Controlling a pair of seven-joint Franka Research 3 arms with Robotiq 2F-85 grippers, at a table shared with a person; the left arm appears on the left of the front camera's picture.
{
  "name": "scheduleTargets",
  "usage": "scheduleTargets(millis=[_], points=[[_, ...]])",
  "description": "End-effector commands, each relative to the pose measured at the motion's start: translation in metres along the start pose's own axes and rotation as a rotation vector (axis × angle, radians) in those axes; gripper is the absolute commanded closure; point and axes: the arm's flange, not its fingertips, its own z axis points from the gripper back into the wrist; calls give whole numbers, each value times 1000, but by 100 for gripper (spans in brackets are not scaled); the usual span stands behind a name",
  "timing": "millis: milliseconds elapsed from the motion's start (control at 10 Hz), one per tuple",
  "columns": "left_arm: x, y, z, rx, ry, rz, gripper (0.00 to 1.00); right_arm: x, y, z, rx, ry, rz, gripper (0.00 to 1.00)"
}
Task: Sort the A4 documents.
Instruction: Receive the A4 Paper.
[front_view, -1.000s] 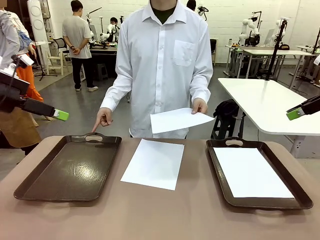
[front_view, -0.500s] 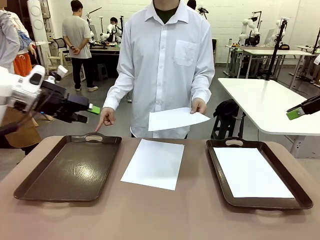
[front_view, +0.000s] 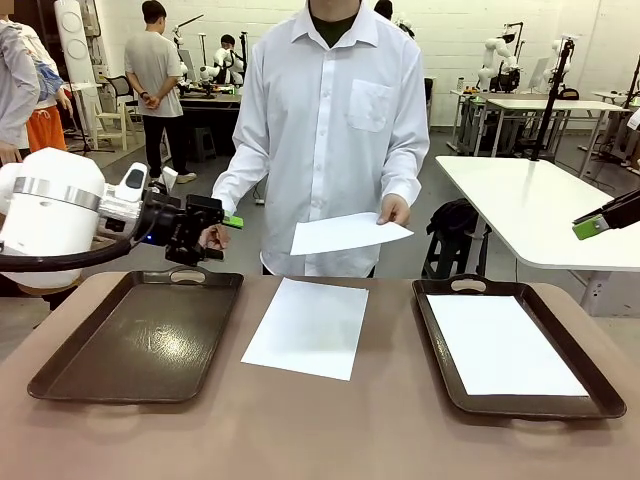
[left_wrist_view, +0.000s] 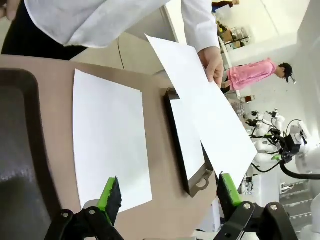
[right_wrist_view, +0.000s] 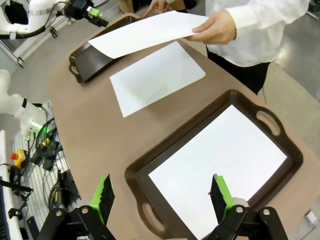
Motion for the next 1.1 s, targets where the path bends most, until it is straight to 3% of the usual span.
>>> scheduleTargets(millis=[0,1000], points=[[13,-3,-15,-39,6,56,0,0,0,-1,-1,1,1,0],[40,-2,-90,-246,90,226,0,0,0,-1,-1,1,1,0]])
